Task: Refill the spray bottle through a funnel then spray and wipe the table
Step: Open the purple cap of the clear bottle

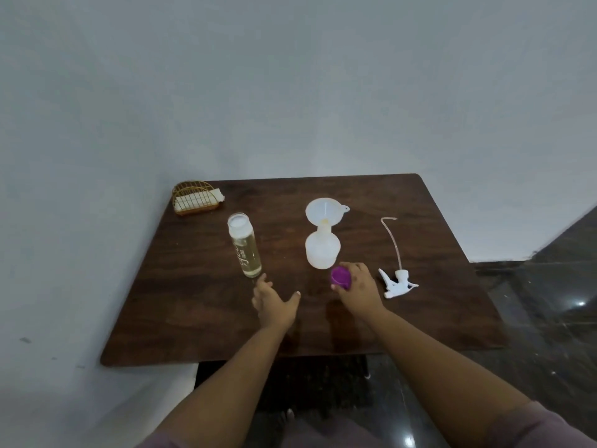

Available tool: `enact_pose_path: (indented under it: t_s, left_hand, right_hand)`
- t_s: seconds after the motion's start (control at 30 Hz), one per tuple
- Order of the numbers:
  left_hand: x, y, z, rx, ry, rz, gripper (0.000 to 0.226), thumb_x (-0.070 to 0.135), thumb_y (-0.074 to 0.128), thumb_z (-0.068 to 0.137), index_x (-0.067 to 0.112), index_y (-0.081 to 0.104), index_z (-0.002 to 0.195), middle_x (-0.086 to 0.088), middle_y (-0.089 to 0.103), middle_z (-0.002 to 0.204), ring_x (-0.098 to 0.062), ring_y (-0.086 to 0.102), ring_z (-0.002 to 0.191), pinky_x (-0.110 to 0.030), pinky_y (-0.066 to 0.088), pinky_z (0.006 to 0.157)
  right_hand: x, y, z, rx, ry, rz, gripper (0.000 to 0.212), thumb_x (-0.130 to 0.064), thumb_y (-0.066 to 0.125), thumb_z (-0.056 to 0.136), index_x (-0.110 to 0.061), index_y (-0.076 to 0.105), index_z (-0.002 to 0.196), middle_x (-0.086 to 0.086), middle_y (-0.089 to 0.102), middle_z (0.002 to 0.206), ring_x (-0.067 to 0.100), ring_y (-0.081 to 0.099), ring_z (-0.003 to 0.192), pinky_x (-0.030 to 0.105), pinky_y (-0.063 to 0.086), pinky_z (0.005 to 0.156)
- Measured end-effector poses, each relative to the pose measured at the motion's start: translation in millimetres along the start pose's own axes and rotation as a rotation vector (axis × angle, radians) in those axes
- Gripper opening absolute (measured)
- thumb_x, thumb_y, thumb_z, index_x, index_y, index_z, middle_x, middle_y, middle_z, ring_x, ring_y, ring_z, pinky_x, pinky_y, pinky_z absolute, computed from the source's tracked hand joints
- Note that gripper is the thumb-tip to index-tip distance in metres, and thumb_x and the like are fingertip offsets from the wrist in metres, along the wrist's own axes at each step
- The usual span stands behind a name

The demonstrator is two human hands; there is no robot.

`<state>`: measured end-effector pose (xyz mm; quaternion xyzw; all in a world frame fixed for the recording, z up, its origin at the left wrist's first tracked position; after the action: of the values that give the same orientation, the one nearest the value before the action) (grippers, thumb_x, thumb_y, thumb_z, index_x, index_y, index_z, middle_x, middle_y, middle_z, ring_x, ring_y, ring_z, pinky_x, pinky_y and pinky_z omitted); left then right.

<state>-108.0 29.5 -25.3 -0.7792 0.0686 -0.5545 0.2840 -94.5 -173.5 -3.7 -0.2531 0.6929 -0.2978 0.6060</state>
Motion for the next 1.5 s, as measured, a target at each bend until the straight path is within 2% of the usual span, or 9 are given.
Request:
enact_pose_path:
  t_s: [0.07, 0.13, 0.3, 0.5, 0.8, 1.17, 1.33, 1.5]
  left_hand:
    - [-0.6, 10.7, -11.3, -0.072, 0.038, 0.039, 0.087, 0.024, 0.078, 0.078, 0.013, 0.026, 0.147, -0.004, 0.042, 0.14, -0.026, 0.033, 0.134, -0.035, 0.03, 0.108]
    - [-3.3, 16.2, -20.1, -0.119, 0.053, 0.063, 0.084, 0.024, 0.077, 0.079, 0.014, 0.027, 0.147, -0.003, 0.043, 0.138, -0.025, 0.033, 0.132, -0.034, 0.03, 0.107]
    - [-8.4, 19.1, -30.2, -0.17, 0.061, 0.096, 0.077, 0.024, 0.076, 0.08, 0.015, 0.033, 0.143, -0.004, 0.046, 0.134, -0.025, 0.035, 0.13, -0.03, 0.029, 0.105]
    - [-6.3, 21.9, -34.6, -0.191, 0.075, 0.133, 0.071, 0.026, 0.076, 0.08, 0.015, 0.038, 0.139, -0.004, 0.048, 0.132, -0.025, 0.037, 0.127, -0.031, 0.031, 0.104]
    - [-3.4, 22.4, -32.6, -0.219, 0.119, 0.165, 0.066, 0.026, 0.075, 0.081, 0.017, 0.04, 0.137, -0.003, 0.048, 0.131, -0.022, 0.036, 0.125, -0.027, 0.03, 0.102]
    - [-2.5, 25.5, -31.7, -0.237, 0.14, 0.175, 0.065, 0.026, 0.074, 0.082, 0.017, 0.04, 0.137, -0.003, 0.047, 0.132, -0.021, 0.035, 0.124, -0.025, 0.028, 0.099]
    - [1.9, 29.1, -29.4, -0.239, 0.142, 0.164, 0.065, 0.026, 0.074, 0.082, 0.017, 0.04, 0.137, -0.003, 0.047, 0.132, -0.022, 0.035, 0.126, -0.026, 0.026, 0.102]
    - [2.5, 32.7, -30.4, -0.242, 0.149, 0.159, 0.065, 0.027, 0.073, 0.082, 0.017, 0.04, 0.137, -0.002, 0.049, 0.131, -0.023, 0.036, 0.127, -0.026, 0.027, 0.101]
  right_hand:
    - [24.6, -1.4, -6.5, -0.011, 0.057, -0.042, 0.052, -0.01, 0.072, 0.078, -0.011, 0.051, 0.126, 0.011, 0.045, 0.125, 0.029, 0.051, 0.112, 0.034, 0.043, 0.093]
    - [45.9, -4.1, -11.6, 0.003, 0.095, -0.1, 0.048, -0.007, 0.07, 0.077, -0.008, 0.05, 0.121, 0.015, 0.044, 0.121, 0.034, 0.05, 0.109, 0.038, 0.043, 0.091]
    - [71.2, -9.7, -14.6, 0.055, 0.102, -0.256, 0.052, -0.024, 0.074, 0.079, -0.005, 0.05, 0.121, 0.017, 0.047, 0.122, 0.033, 0.044, 0.112, 0.04, 0.038, 0.095]
    - [78.5, -4.9, -14.2, -0.05, 0.127, -0.305, 0.051, -0.024, 0.07, 0.082, -0.007, 0.046, 0.124, 0.016, 0.038, 0.129, 0.031, 0.041, 0.116, 0.039, 0.041, 0.096]
    - [83.7, -5.7, -6.0, -0.046, 0.152, -0.327, 0.051, -0.027, 0.071, 0.081, -0.007, 0.046, 0.121, 0.016, 0.039, 0.13, 0.033, 0.044, 0.116, 0.04, 0.042, 0.095]
    - [96.0, -16.3, -4.0, 0.006, 0.272, -0.252, 0.062, -0.026, 0.073, 0.081, -0.006, 0.043, 0.131, 0.017, 0.035, 0.13, 0.037, 0.048, 0.113, 0.042, 0.045, 0.093]
    - [100.4, -19.8, -6.2, 0.006, 0.273, -0.25, 0.068, -0.025, 0.073, 0.081, -0.007, 0.038, 0.137, 0.019, 0.031, 0.134, 0.039, 0.043, 0.117, 0.043, 0.043, 0.096]
    - [90.3, -16.9, -13.8, -0.006, 0.24, -0.328, 0.061, -0.028, 0.068, 0.083, -0.011, 0.038, 0.133, 0.015, 0.03, 0.134, 0.035, 0.037, 0.119, 0.042, 0.041, 0.095]
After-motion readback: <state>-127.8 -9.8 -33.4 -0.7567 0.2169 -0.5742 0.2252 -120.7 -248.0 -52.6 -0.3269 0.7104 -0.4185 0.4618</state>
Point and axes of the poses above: each hand's wrist, its own z-axis towards the middle knuckle, its own y-axis out of the palm, x = y × z, the point moved 4 cm from there along z, towards the middle knuckle
